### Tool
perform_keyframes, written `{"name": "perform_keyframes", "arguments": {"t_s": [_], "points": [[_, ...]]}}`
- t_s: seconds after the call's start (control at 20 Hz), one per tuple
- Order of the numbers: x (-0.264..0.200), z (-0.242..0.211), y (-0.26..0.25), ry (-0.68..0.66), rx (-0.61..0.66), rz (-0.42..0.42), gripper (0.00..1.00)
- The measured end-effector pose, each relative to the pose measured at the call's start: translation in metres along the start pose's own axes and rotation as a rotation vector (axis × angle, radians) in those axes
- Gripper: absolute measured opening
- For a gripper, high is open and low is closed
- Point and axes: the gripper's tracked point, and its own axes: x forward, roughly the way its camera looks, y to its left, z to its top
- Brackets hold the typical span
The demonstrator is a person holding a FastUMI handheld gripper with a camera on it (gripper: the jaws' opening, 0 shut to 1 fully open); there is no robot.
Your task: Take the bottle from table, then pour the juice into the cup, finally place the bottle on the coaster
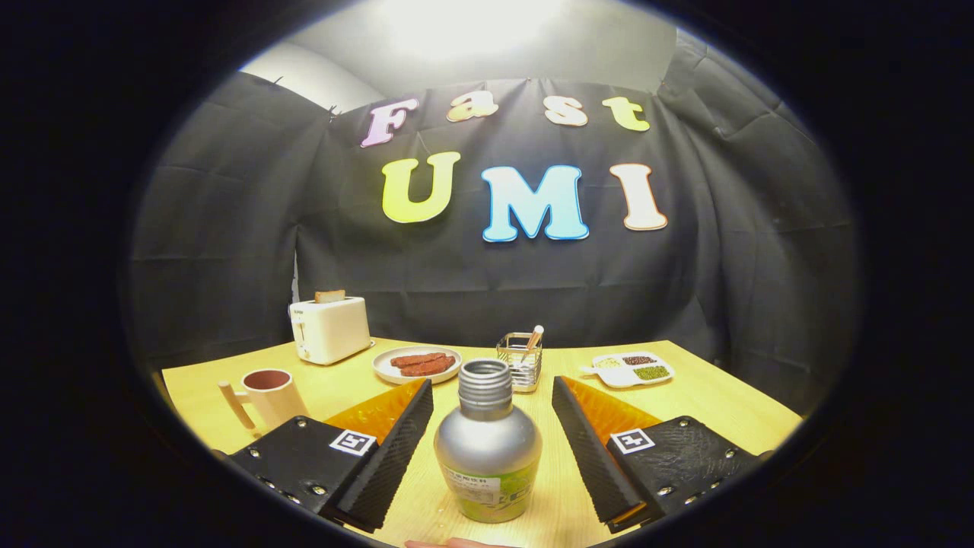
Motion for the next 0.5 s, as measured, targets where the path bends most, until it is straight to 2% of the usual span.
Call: {"name": "perform_keyframes", "arguments": {"t_s": [0.5], "points": [[0.009, -0.024, 0.002, 0.002, -0.025, -0.019, 0.97]]}}
